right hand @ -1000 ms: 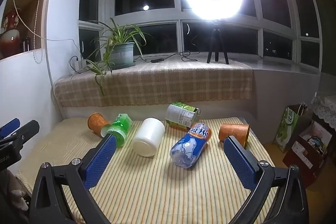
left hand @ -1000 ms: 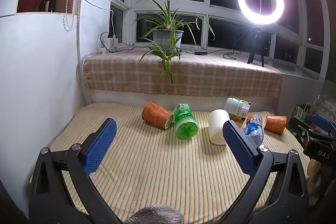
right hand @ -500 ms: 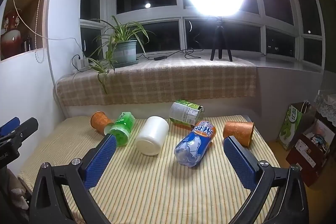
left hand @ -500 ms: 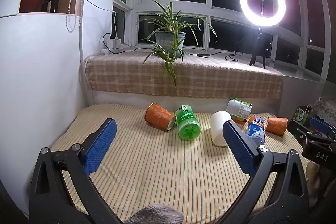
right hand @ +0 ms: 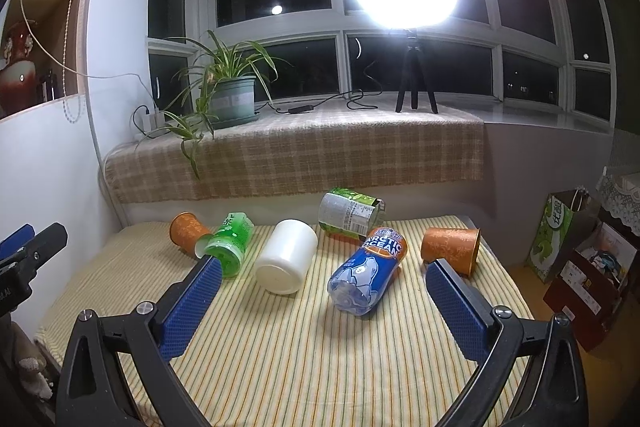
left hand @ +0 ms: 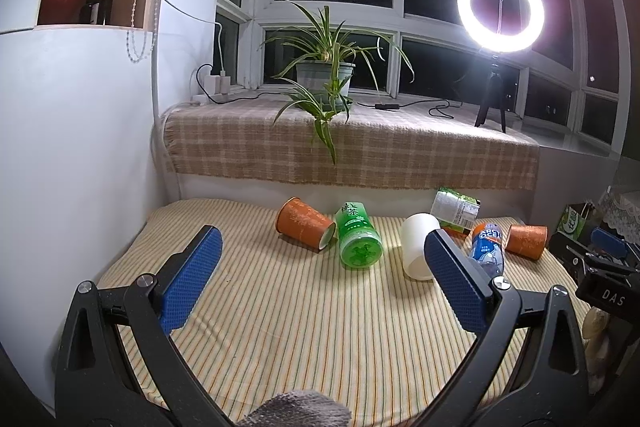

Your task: Flip cup upright

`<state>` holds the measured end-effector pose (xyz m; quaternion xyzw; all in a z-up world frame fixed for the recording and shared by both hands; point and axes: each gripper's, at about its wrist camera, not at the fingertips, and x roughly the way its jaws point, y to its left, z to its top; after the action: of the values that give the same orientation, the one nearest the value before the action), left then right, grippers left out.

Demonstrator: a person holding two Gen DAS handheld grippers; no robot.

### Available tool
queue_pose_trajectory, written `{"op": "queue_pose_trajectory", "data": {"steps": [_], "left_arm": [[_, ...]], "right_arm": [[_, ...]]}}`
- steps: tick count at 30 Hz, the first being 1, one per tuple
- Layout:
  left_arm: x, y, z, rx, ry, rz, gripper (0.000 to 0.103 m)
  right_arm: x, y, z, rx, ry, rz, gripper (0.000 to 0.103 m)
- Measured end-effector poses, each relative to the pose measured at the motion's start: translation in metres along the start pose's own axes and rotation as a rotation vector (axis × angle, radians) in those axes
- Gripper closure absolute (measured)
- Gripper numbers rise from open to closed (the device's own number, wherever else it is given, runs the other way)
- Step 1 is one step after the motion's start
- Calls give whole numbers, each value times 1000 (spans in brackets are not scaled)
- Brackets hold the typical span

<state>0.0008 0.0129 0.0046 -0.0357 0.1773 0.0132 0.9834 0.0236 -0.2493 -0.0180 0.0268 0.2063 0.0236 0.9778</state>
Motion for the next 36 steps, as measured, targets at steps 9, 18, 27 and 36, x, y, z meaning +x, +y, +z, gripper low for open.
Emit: {"op": "queue_pose_trajectory", "data": {"steps": [9, 18, 27, 36], "left_arm": [[-2, -1, 2, 10, -2, -2, 0], [-3, -4, 2, 7, -5, 0, 0], [-3, -3, 1, -1, -6, 1, 0], [-2, -3, 0, -3, -1, 1, 0]], "right_arm": [[0, 0, 0, 8, -2, -2, 0], [-1, -1, 1, 12, -1, -3, 0], [1, 0, 2, 4, 3, -1, 0], [0, 2, 1, 5, 7, -3, 0]]}}
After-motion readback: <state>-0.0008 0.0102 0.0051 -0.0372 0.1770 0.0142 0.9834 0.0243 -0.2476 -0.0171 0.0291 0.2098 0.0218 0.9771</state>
